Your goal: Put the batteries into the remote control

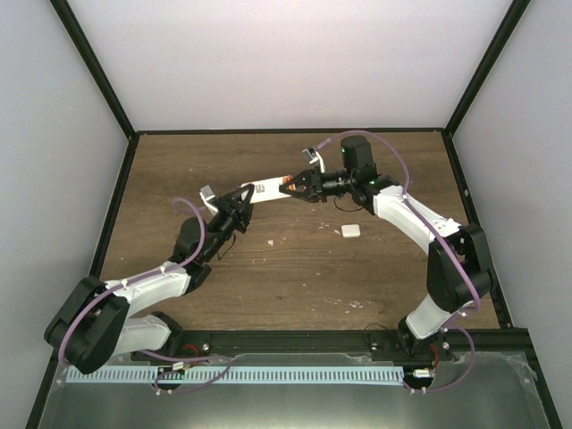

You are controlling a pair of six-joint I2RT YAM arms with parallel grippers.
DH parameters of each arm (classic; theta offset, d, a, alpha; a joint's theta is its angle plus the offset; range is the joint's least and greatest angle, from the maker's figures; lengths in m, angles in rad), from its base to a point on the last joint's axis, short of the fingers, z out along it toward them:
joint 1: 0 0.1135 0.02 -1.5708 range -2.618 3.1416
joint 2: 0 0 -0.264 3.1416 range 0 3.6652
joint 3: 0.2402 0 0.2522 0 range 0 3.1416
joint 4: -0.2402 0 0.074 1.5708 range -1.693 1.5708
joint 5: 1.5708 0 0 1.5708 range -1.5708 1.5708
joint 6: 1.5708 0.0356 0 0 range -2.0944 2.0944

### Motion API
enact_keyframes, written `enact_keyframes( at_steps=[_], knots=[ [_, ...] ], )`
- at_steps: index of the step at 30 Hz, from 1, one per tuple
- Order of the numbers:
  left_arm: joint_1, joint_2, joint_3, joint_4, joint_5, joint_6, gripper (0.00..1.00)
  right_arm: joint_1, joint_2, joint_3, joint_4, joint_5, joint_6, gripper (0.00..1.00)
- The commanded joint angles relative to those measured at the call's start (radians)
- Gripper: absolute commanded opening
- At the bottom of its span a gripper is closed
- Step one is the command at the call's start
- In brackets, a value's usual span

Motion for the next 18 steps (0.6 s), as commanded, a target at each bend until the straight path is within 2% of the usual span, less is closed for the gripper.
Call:
enact_keyframes(
  at_steps=[1,4,6,18],
  knots=[
    [-0.014,0.02,0.043,0.168,0.068,0.042,0.0,0.037,0.004,-0.013,0.019,-0.044,-0.022,0.24],
    [-0.015,0.011,0.045,0.15,0.082,0.077,0.0,0.037,-0.003,-0.007,0.021,-0.05,-0.016,0.35],
    [-0.015,0.001,0.041,0.132,0.081,0.094,0.0,0.036,-0.01,-0.001,0.018,-0.05,-0.013,0.38],
    [-0.015,-0.041,-0.009,0.106,0.043,0.108,0.0,-0.044,-0.088,-0.027,-0.041,-0.044,-0.028,0.39]
  ],
)
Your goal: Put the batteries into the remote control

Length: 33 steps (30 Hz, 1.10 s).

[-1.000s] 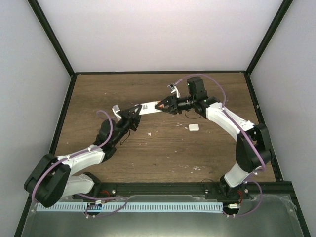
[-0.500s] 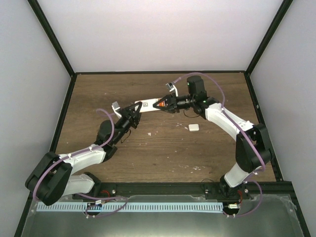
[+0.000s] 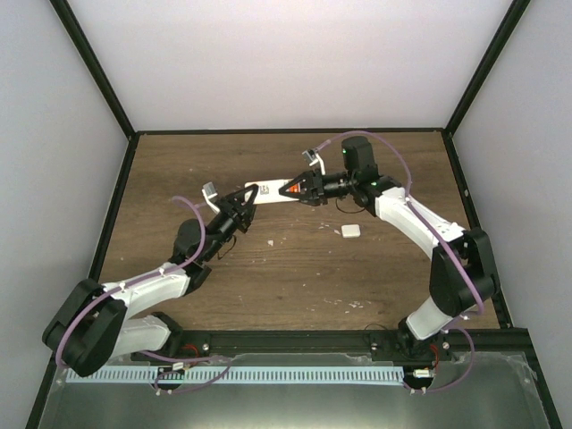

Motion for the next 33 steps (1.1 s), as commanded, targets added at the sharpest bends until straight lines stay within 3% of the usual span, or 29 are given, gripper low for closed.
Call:
enact_keyframes(
  at_steps=[1,9,20,25,27,31,33],
  knots=[
    [-0.003,-0.028,-0.011,0.047,-0.017,0.02,0.0,-0.042,-0.062,-0.025,-0.019,-0.01,-0.019,0.39],
    [-0.003,-0.016,-0.006,0.054,-0.006,0.017,0.0,-0.047,-0.061,-0.029,-0.015,-0.03,-0.022,0.34],
    [-0.003,0.005,0.01,0.071,0.025,0.056,0.0,-0.047,-0.057,-0.038,0.027,-0.051,0.006,0.12],
    [-0.003,0.007,0.026,0.059,0.038,0.077,0.0,-0.047,-0.059,-0.046,0.034,-0.052,0.007,0.09],
    [-0.003,0.006,0.028,0.055,0.041,0.087,0.0,-0.047,-0.061,-0.046,0.037,-0.05,0.006,0.12],
    [-0.002,0.001,0.025,0.049,0.036,0.107,0.0,-0.05,-0.071,-0.034,-0.007,-0.021,-0.045,0.39],
    [-0.001,-0.006,0.021,0.036,0.029,0.117,0.0,-0.06,-0.086,-0.024,-0.051,0.002,-0.087,0.47]
  ],
)
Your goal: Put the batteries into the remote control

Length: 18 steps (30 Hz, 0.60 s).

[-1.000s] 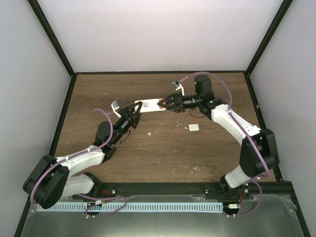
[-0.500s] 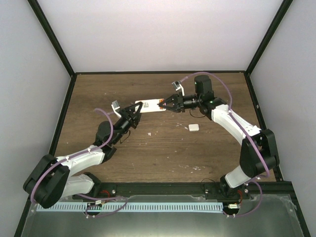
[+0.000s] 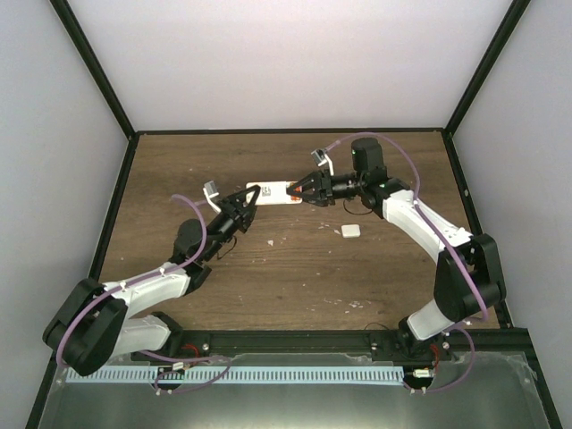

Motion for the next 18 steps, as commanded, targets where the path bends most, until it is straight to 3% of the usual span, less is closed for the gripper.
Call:
enact_keyframes(
  at_steps=[1,5,11,14,18],
  knots=[
    [0.0,-0.015,0.017,0.017,-0.006,0.038,0.0,-0.021,-0.052,0.022,-0.069,0.043,-0.107,0.5],
    [0.021,-0.037,-0.005,-0.042,-0.015,0.062,0.0,-0.069,-0.096,0.023,-0.185,0.159,-0.219,0.59],
    [0.129,-0.09,-0.047,-0.158,0.066,0.135,0.0,-0.119,-0.133,0.051,-0.438,0.609,-0.516,0.74],
    [0.162,-0.148,-0.046,-0.292,0.069,0.238,0.0,-0.12,-0.126,0.061,-0.517,0.892,-0.616,0.82],
    [0.174,-0.237,0.001,-0.533,0.038,0.421,0.0,-0.121,-0.088,0.062,-0.591,1.068,-0.659,0.86]
  ],
)
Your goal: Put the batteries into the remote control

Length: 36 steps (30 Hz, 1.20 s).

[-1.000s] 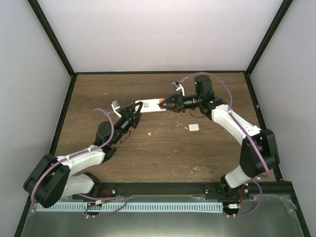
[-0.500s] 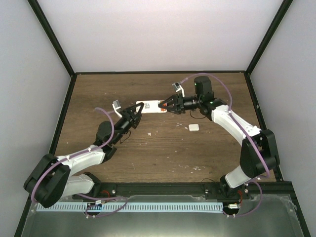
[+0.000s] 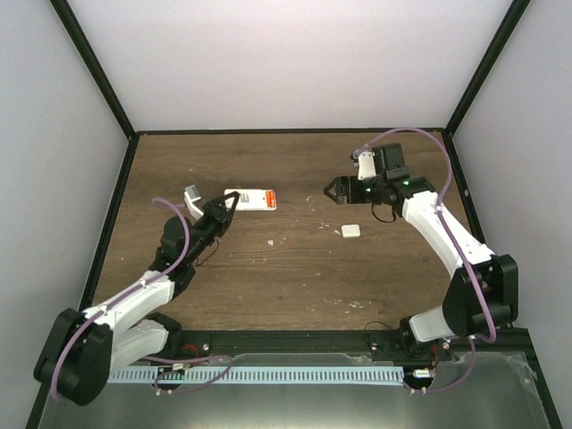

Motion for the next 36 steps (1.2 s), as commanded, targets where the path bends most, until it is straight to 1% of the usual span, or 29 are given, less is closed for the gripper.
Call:
enact_keyframes(
  at_steps=[1,5,8,11,13,25,33,36],
  knots=[
    [0.011,-0.09,0.055,-0.248,-0.013,0.241,0.0,-0.006,0.038,0.038,-0.15,0.332,-0.122,0.86],
    [0.019,-0.125,0.092,-0.362,-0.001,0.362,0.0,-0.005,0.089,0.002,-0.17,0.379,-0.078,0.87],
    [0.026,-0.119,0.114,-0.428,0.032,0.392,0.0,-0.006,0.125,-0.027,-0.169,0.437,-0.051,0.87],
    [0.028,-0.108,0.118,-0.413,0.078,0.382,0.0,-0.006,0.156,-0.058,-0.15,0.454,-0.044,0.87],
    [0.029,-0.098,0.123,-0.406,0.091,0.369,0.0,-0.004,0.176,-0.074,-0.139,0.439,-0.042,0.87],
    [0.029,-0.046,0.153,-0.386,0.121,0.346,0.0,0.026,0.236,-0.152,-0.055,0.344,-0.003,0.87],
    [0.031,-0.033,0.15,-0.382,0.125,0.343,0.0,0.058,0.284,-0.149,-0.046,0.397,0.002,0.85],
    [0.032,-0.031,0.15,-0.38,0.126,0.344,0.0,0.068,0.3,-0.145,-0.043,0.4,-0.002,0.82]
  ],
)
